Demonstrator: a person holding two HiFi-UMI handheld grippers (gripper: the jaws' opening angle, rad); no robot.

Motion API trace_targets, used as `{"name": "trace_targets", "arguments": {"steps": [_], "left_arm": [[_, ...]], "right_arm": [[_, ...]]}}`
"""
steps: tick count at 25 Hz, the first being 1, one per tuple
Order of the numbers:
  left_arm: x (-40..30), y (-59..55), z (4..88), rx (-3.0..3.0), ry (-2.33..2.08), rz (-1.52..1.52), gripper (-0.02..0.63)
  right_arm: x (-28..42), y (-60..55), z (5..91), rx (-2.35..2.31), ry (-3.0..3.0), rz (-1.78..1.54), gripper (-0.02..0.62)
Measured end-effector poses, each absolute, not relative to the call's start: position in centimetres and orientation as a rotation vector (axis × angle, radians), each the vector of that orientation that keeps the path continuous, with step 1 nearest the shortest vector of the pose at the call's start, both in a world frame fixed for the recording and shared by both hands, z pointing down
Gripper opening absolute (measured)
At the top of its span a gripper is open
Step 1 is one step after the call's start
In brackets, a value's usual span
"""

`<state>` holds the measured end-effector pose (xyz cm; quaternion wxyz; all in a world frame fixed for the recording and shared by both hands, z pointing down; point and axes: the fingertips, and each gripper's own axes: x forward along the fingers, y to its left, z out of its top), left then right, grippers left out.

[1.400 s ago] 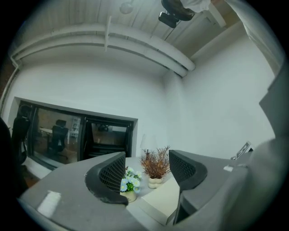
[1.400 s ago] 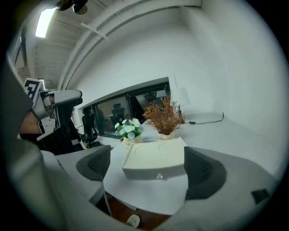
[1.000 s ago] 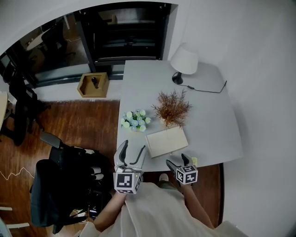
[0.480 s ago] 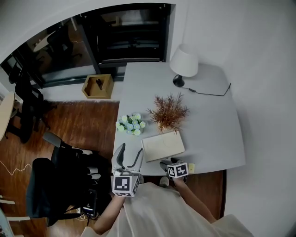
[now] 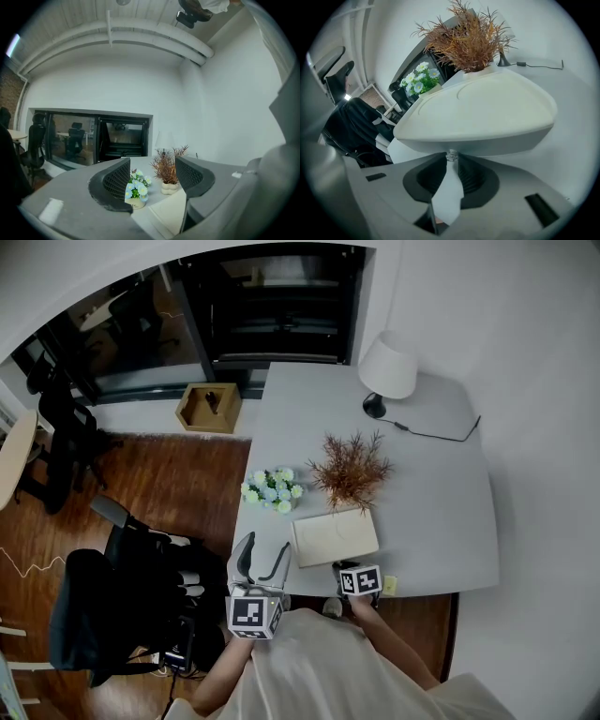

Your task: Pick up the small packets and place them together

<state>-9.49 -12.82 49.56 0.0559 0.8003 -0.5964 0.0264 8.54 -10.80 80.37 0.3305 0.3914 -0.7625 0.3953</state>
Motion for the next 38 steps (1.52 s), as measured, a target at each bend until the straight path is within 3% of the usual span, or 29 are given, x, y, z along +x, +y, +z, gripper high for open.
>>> {"name": "trace_targets", "arguments": {"steps": [20, 34, 38], "left_arm": [[-7.1, -13.5, 50.7, 2.456, -1.715, 0.067, 0.287], [-7.2, -13.2, 51.2, 2.437, -1.735, 0.083, 0.287], [-6.8, -13.3, 51.3, 2.449, -1.718, 0.091, 0.287]], "right_arm": [[10.2, -0.1, 80.8, 0.683, -1.880, 1.285, 0.072], [11.0, 1.8, 81.0, 0.586, -1.805, 1.278, 0.077], [11.3, 2.0, 79.4, 0.584, -1.884, 1.297, 0.132]]}}
